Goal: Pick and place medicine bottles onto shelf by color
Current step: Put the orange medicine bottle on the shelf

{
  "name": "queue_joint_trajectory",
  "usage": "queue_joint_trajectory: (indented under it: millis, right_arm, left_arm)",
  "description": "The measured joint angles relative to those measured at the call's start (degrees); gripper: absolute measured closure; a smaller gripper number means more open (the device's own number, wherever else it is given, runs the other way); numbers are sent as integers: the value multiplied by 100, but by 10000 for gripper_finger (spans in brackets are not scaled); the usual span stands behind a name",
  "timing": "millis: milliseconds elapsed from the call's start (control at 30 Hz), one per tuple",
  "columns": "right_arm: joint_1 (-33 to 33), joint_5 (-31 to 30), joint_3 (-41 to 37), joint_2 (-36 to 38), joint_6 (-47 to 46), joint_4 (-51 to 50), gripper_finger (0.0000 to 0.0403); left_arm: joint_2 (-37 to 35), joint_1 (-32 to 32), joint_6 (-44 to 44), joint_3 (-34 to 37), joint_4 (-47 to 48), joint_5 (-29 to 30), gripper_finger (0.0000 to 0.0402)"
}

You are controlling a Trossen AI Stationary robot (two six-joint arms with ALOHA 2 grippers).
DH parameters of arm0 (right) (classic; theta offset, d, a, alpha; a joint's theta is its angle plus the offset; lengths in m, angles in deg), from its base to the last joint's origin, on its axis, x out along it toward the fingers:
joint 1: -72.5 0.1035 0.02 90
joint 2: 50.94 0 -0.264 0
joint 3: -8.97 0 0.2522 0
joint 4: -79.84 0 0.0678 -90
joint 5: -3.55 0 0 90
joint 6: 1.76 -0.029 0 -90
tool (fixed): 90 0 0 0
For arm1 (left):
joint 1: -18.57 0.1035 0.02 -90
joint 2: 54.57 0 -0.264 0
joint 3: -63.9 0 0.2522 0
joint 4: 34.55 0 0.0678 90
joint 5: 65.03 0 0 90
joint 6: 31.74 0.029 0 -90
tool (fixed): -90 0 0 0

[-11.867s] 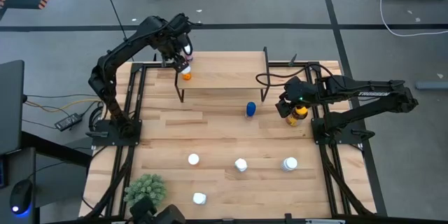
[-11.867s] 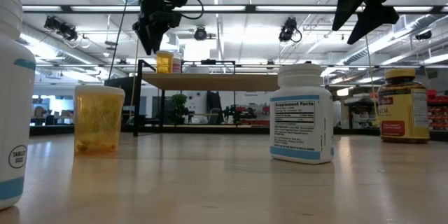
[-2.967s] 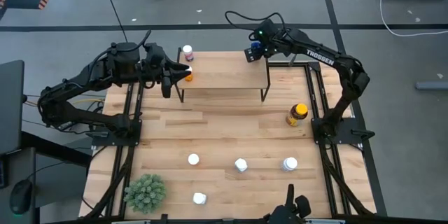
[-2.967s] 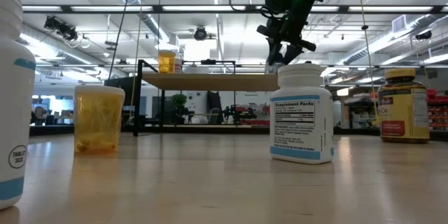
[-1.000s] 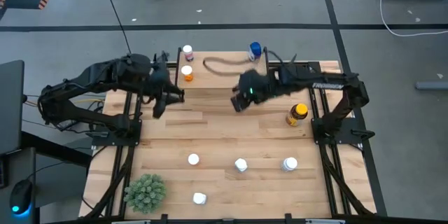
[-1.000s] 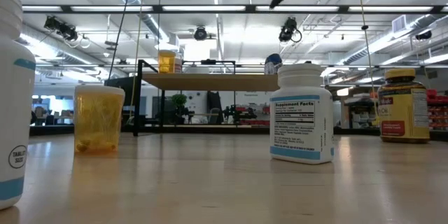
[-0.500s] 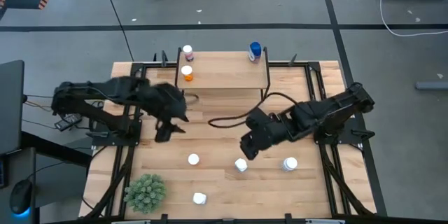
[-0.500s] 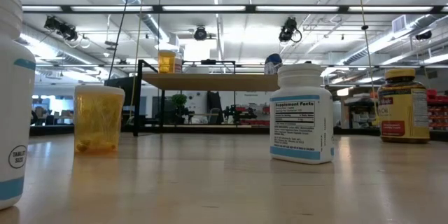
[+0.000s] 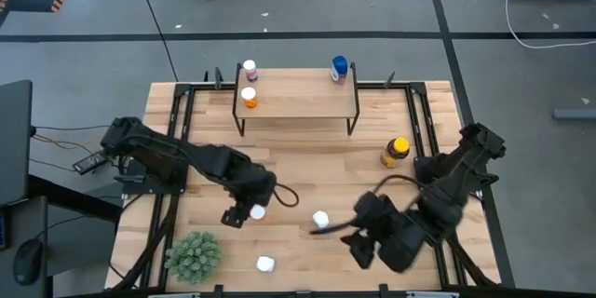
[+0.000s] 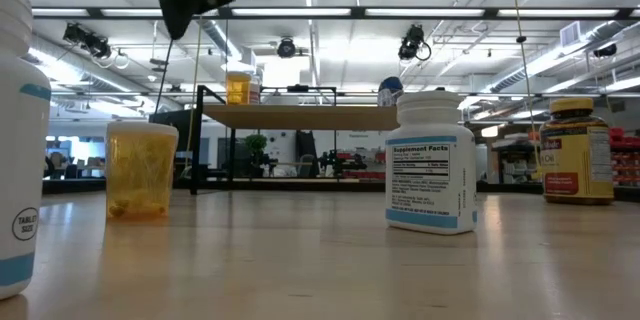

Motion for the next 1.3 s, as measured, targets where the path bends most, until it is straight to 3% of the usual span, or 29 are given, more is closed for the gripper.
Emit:
queue_joint_trajectory:
  millis: [233,467,833,967,1300]
  right_arm:
    - [426,-561,0,0,-644,-210,148]
    - [458,-672,0,0,-755,-207,148]
    - [454,-677,0,0,-690,-340,148]
    - [454,-746,0,0,-689,-379,148]
    - [453,-841,0,0,-687,-422,148]
  left_arm:
    - [729,-238,459,0,-54,197,86]
    - [1247,-194,598,0,-125,474,83]
    - [1386,-190,791,8,-128,395,81]
    - [1415,-305,987,320,-147,289,81]
    - [1392,-323,357,725,-367,288,79]
